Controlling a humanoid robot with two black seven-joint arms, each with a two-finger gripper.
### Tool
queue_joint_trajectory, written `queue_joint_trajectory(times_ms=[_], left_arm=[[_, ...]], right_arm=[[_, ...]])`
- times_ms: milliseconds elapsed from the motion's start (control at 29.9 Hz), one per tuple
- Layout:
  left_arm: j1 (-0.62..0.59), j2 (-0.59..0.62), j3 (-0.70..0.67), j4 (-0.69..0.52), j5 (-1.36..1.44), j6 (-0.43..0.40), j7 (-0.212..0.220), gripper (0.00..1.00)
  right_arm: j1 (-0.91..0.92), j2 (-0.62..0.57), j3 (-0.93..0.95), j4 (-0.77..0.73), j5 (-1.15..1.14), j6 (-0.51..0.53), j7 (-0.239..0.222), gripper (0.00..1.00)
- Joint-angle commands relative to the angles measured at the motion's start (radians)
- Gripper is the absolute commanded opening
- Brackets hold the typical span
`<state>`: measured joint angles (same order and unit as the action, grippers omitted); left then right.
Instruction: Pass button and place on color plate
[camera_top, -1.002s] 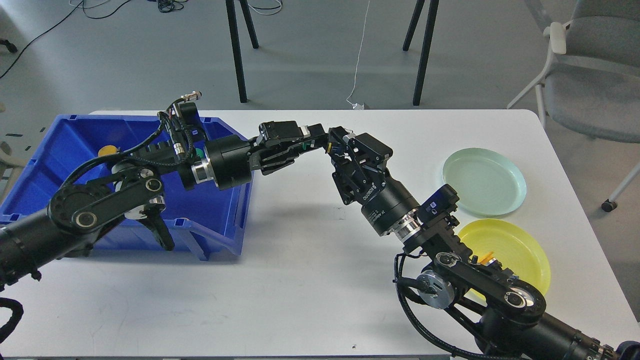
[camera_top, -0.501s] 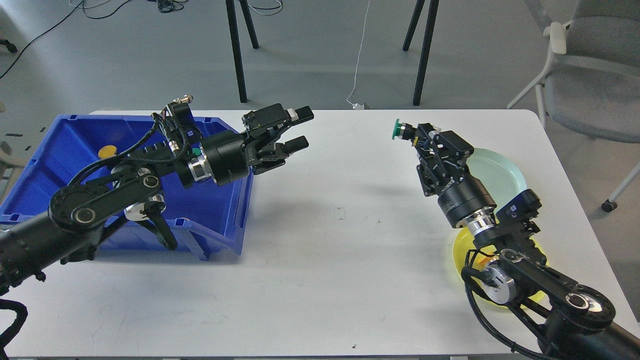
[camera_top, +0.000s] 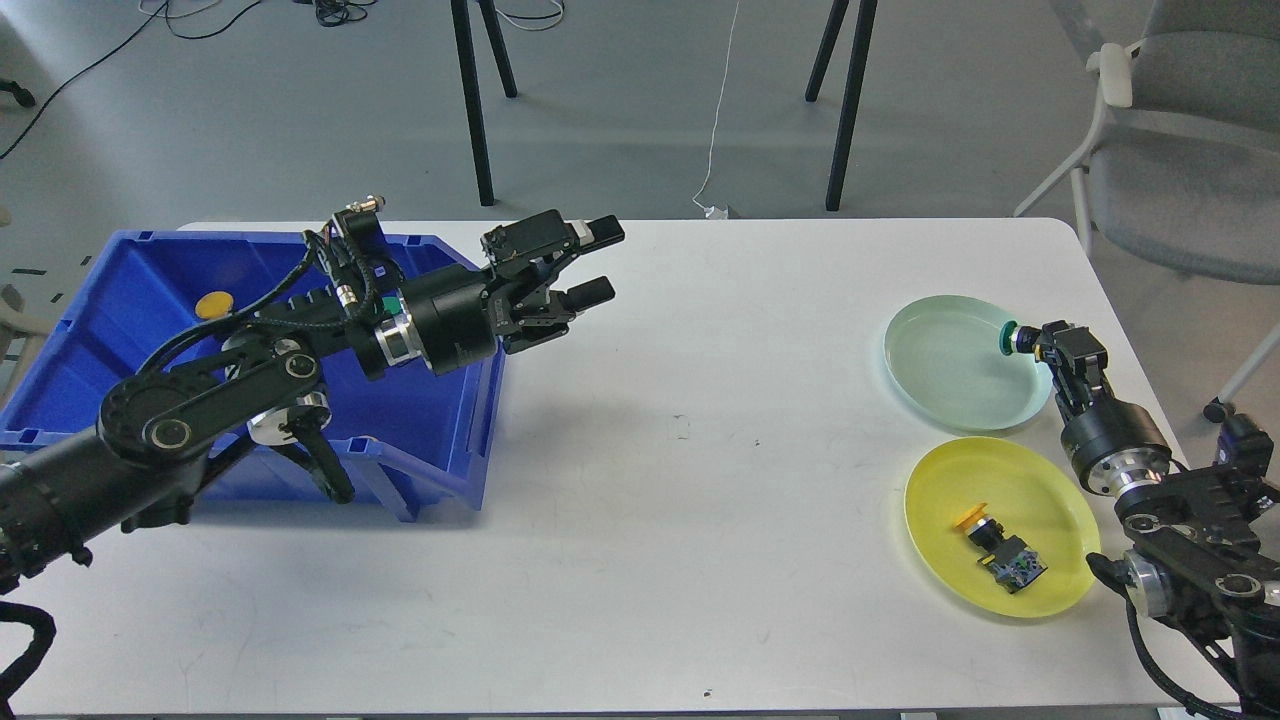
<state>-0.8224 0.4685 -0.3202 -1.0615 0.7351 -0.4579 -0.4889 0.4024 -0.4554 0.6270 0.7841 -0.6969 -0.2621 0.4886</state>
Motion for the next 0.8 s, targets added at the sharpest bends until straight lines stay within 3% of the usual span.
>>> queue_joint_trajectory(times_ms=[0, 33, 134, 367, 601, 668, 768], left_arm=[[0.0, -0.001, 0.0, 0.0, 0.0, 0.001, 0.0, 0.92], [0.0, -0.001, 0.0, 0.0, 0.001, 0.001, 0.0, 0.92], [0.0, -0.001, 0.0, 0.0, 0.0, -0.001, 0.0, 0.92], [0.0, -0.001, 0.0, 0.0, -0.002, 0.002, 0.0, 0.92], [0.017, 0.01, -0.147, 0.057, -0.271, -0.024, 0.0, 0.92], [0.025, 0.018, -0.196, 0.069, -0.382, -0.031, 0.0, 0.92], [0.052, 0.038, -0.267, 0.098, -0.479, -0.031, 0.0, 0.93]], right_arm=[[0.004, 0.024, -0.003, -0.003, 0.002, 0.0, 0.0, 0.6], [0.004, 0.024, -0.003, -0.002, 0.002, 0.0, 0.0, 0.65], [0.006, 0.024, 0.005, 0.006, 0.008, -0.003, 0.0, 0.98], [0.003, 0.0, 0.034, 0.041, 0.014, 0.006, 0.0, 0.98], [-0.022, -0.094, 0.157, 0.387, 0.06, 0.026, 0.0, 0.99], [-0.022, -0.121, 0.177, 0.524, 0.146, 0.078, 0.0, 0.99], [-0.01, -0.141, 0.212, 0.647, 0.285, 0.246, 0.0, 0.99]])
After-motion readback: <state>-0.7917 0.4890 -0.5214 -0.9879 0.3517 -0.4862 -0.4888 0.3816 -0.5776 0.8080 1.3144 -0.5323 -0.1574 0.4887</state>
